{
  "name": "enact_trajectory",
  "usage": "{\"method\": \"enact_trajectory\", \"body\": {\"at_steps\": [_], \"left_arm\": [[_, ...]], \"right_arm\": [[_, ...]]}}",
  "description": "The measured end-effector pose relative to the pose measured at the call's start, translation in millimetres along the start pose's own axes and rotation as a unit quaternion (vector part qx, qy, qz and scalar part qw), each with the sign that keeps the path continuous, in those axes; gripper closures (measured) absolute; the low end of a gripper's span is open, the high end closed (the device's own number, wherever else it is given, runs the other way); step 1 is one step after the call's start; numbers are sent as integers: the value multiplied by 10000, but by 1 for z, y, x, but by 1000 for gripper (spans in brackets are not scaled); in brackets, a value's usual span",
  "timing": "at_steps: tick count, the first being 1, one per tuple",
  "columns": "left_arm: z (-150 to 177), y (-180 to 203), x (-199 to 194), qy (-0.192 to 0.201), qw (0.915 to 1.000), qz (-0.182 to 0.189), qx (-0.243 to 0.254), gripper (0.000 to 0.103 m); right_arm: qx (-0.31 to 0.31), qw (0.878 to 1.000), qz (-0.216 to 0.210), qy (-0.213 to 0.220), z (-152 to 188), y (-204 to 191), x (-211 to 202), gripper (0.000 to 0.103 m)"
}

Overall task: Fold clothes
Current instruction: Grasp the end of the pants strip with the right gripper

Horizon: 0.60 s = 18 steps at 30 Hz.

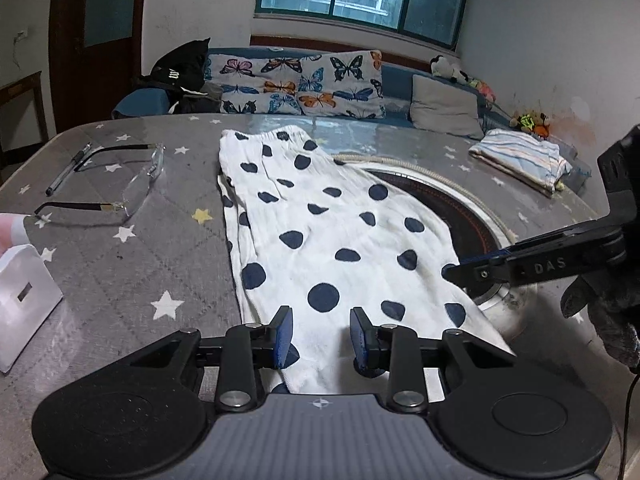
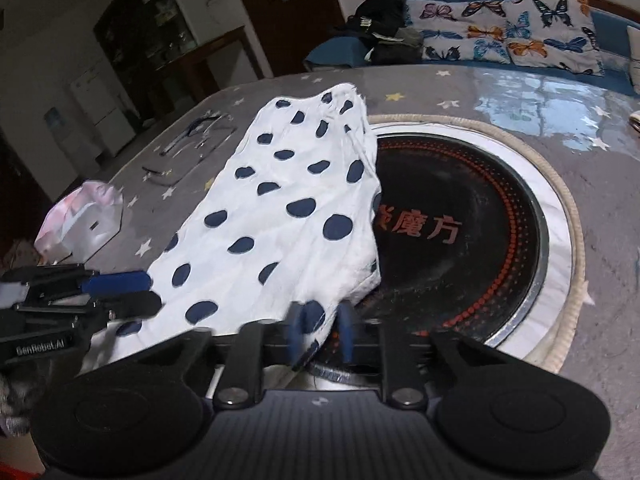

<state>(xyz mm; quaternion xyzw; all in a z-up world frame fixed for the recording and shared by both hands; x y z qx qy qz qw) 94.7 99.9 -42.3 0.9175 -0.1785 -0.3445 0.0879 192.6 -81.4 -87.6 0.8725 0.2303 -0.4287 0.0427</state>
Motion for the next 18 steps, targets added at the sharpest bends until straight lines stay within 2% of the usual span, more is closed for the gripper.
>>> {"method": "enact_trajectory", "body": {"at_steps": [2,6,10,14,18], "left_arm": [[1,-2,2,-34,10000,-16,-5,70],[4,-5,3,-66,10000,-40,-3,70],[5,-8,3,-77,9999,-91,4,70],[3,-10,0,-89,9999,-131,-40,69],[-6,-9,-4,6,9999,-114,-16,68]], "right_arm": [[26,10000,49,61,0,0,0,99],[-150,9986,357,372,-3,-1,-12,100],[-209,9985,461,225,2,2,-8,100],[-199,9986,453,205,0,5,-9,95],[-391,9968,487,504,-13,2,-23,90]]}}
Point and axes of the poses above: each gripper's, at about its wrist camera, not at the fingertips, and x roughly the way its jaws point, y to its right, z to its underside, the point moved 4 cm from there along x, roughly the way its jaws point, and after that the axes turned 14 degrees about z, right-handed, at the moved point
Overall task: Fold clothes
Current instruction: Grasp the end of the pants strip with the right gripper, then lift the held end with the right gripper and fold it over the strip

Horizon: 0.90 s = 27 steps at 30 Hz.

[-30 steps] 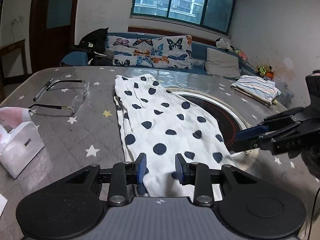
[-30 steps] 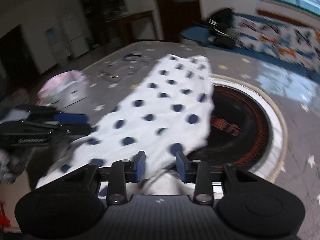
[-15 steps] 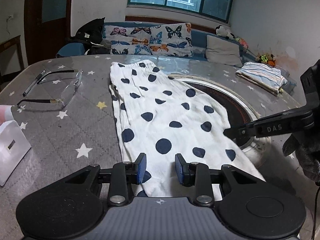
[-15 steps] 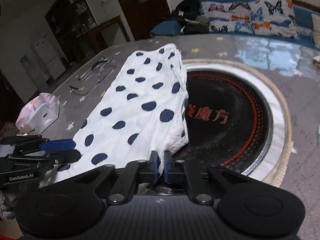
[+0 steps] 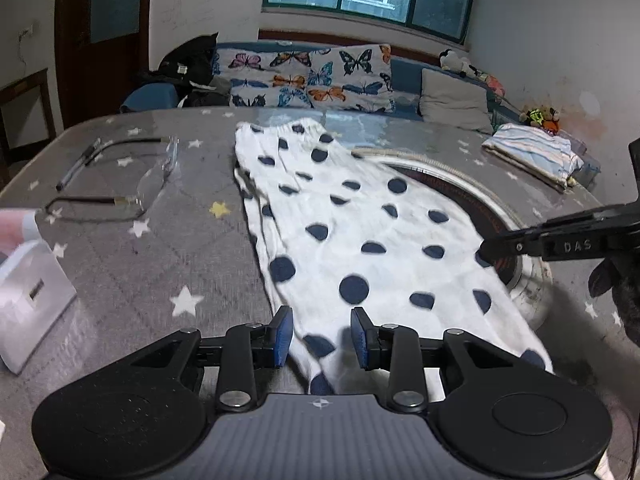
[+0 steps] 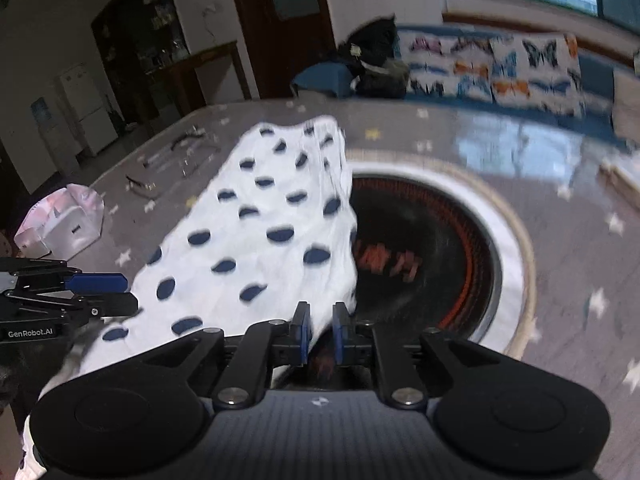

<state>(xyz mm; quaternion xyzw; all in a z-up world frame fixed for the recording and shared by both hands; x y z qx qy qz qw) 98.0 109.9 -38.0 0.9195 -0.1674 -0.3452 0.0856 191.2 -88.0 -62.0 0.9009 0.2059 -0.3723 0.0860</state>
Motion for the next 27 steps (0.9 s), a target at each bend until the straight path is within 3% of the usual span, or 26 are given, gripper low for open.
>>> {"method": "enact_trajectory", "body": {"at_steps": [3,13,18,27], "left_arm": [[-12,1,5,78,10000,22,-33,68],[-48,-4,42,91,9998,-92,-116,69],[-62,-19,56,57,9995,-158,-249,68],[-72,-48,81,-21,9980,-350,-517,68]], "right_arm": [[-176,9998,-83,90,-11,-6,3,90],[-406,9990,-64,-188,-15,-3,35,89],[-674,9976,-138,0,-40,-7,32,83],[-1017,9937,-471,-60,-78,-37,81,83]]}}
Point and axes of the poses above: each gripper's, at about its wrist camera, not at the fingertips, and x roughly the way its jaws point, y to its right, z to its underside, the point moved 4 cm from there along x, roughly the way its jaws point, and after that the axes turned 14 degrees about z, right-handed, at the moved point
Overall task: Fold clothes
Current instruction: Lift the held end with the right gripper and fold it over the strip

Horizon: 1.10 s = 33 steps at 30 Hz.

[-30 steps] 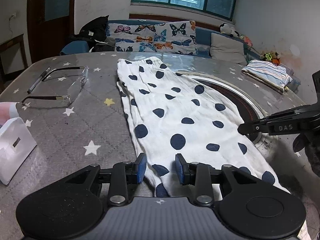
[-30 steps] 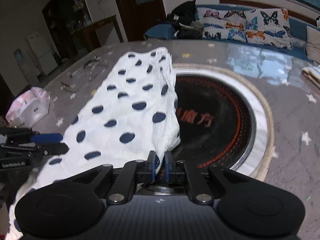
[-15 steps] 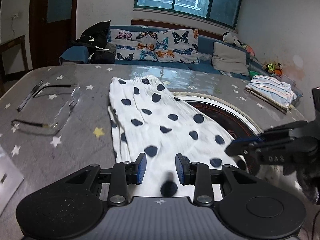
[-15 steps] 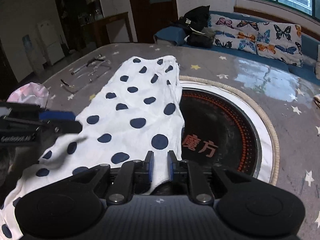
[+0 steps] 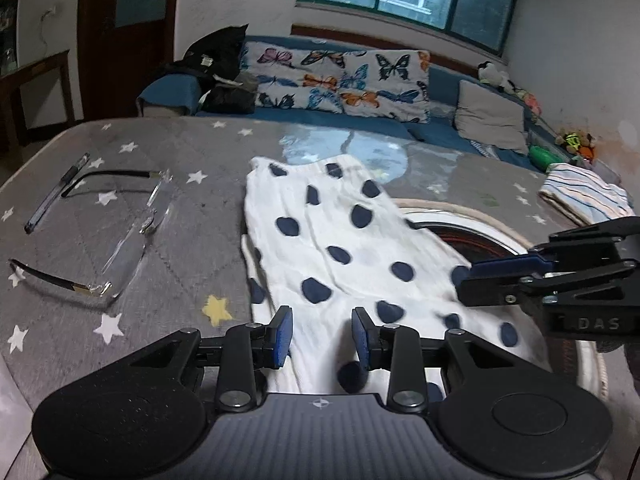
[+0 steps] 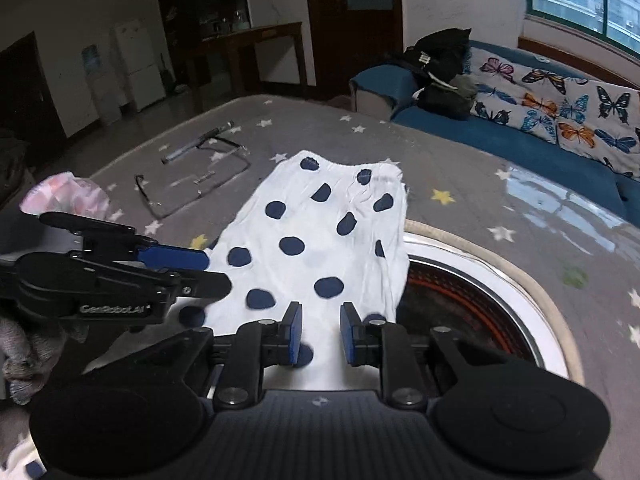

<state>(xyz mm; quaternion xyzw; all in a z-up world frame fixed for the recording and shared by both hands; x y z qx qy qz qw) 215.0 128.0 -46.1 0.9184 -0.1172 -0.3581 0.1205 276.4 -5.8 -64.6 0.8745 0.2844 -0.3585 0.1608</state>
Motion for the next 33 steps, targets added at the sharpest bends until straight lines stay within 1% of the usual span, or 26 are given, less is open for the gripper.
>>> {"method": "enact_trajectory", "body": {"at_steps": [3,6,8,10,13,14,16,22,24,26,29,32,33], "left_arm": [[-1,-8,1,1,10000,-35,-40,66],[-1,-12,-2,27,10000,-21,-59,63],[-1,-13,-3,40,10000,-27,-77,63],[-3,-11,-6,97,9999,-16,-83,63],[-6,-6,-10,213,9998,6,-60,63],[-7,-5,-10,235,9997,23,-69,63],[-8,-2,-11,259,9996,67,-65,63],[-4,3,-9,148,9997,191,-75,63],[-2,5,-10,140,9996,231,-48,60],[-1,8,-11,136,9996,262,-11,60],[0,6,-12,142,9995,296,-23,60],[1,3,-11,144,9997,205,-71,60],[1,1,-11,135,9997,183,-88,60]], "right_arm": [[-74,9998,51,-157,0,2,19,83],[-73,9998,50,-182,-4,8,24,82],[-59,9998,45,-157,-8,12,25,76],[-19,10000,39,-12,-21,18,24,68],[37,9999,11,97,-39,24,34,61],[61,9999,-12,95,-44,26,39,59],[121,9999,-42,79,-53,30,52,54],[260,9995,-159,8,-70,39,88,51],[284,9995,-157,-3,-73,41,98,50],[338,9992,-193,-36,-76,43,107,50],[350,9991,-243,52,-78,46,115,50],[289,9991,-272,124,-78,45,117,54],[273,9992,-273,140,-78,45,118,60]]}}
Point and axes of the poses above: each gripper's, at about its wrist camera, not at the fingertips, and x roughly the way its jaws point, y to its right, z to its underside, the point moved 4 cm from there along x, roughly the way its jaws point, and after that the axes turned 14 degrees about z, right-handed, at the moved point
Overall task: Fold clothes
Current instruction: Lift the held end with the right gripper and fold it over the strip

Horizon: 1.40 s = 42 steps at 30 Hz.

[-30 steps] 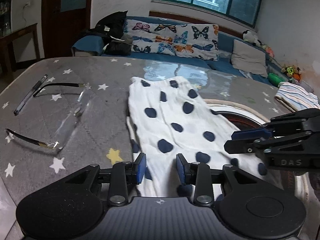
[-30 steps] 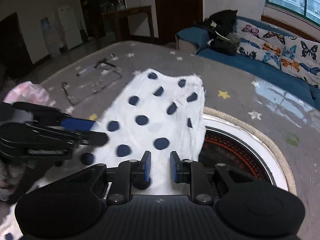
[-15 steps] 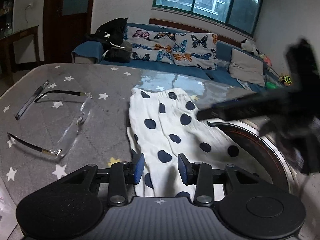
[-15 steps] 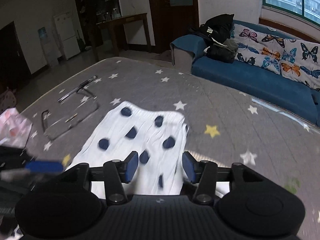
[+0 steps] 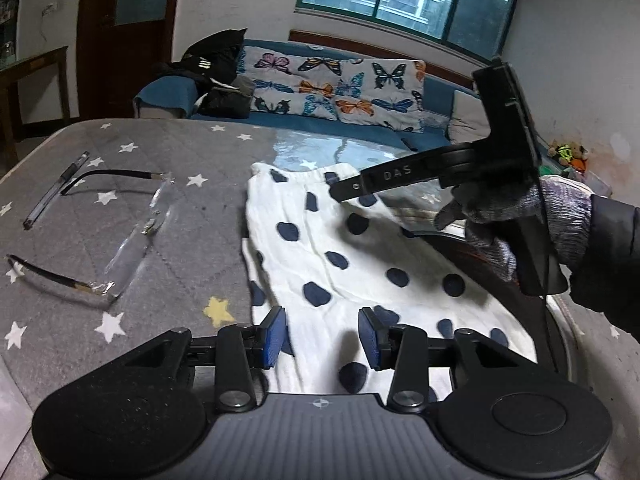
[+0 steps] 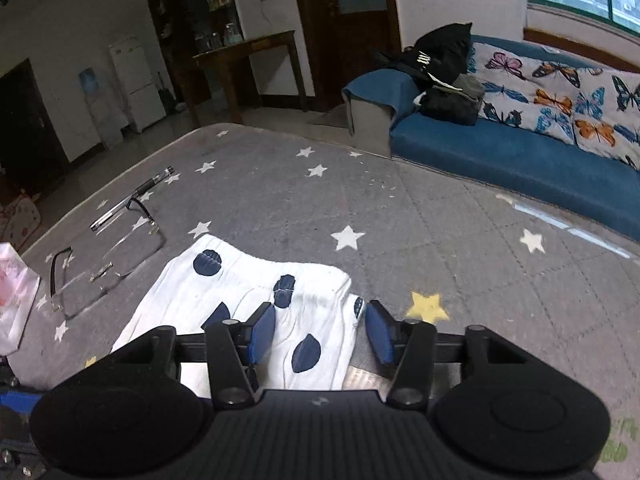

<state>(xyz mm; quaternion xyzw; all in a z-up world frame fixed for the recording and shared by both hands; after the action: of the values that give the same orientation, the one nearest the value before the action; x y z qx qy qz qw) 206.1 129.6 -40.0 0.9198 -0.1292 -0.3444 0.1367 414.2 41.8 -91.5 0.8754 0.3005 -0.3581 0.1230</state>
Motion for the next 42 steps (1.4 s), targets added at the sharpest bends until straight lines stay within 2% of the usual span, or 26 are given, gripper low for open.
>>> {"method": "enact_trajectory", "body": {"at_steps": [1,4,7,10,17,26,35,42], "left_arm": [[1,-1,0,-10,10000,-20,-16,60],[2,-4,1,-36,9999,-76,-60,57],[4,-6,3,-61,9999,-103,-84,56],[5,-7,5,-41,9999,-146,-80,56],[4,-11,7,-9,9996,-277,-40,53],[5,-13,4,-13,9997,-252,-53,51],[18,-13,-14,15,9996,-257,-109,51],[27,-13,-36,113,9994,-308,-140,50]], "right_arm": [[19,10000,8,7,0,1,0,68],[175,9998,-34,-11,-1,4,0,82],[359,9993,-127,-11,-2,7,-3,89],[517,9983,-246,88,-3,10,-12,92],[637,9962,-486,344,-9,8,-40,94],[416,9933,-863,653,-11,-13,-97,94],[276,9873,-1285,893,10,-41,-164,94],[45,9835,-1556,917,36,-64,-209,94]]}}
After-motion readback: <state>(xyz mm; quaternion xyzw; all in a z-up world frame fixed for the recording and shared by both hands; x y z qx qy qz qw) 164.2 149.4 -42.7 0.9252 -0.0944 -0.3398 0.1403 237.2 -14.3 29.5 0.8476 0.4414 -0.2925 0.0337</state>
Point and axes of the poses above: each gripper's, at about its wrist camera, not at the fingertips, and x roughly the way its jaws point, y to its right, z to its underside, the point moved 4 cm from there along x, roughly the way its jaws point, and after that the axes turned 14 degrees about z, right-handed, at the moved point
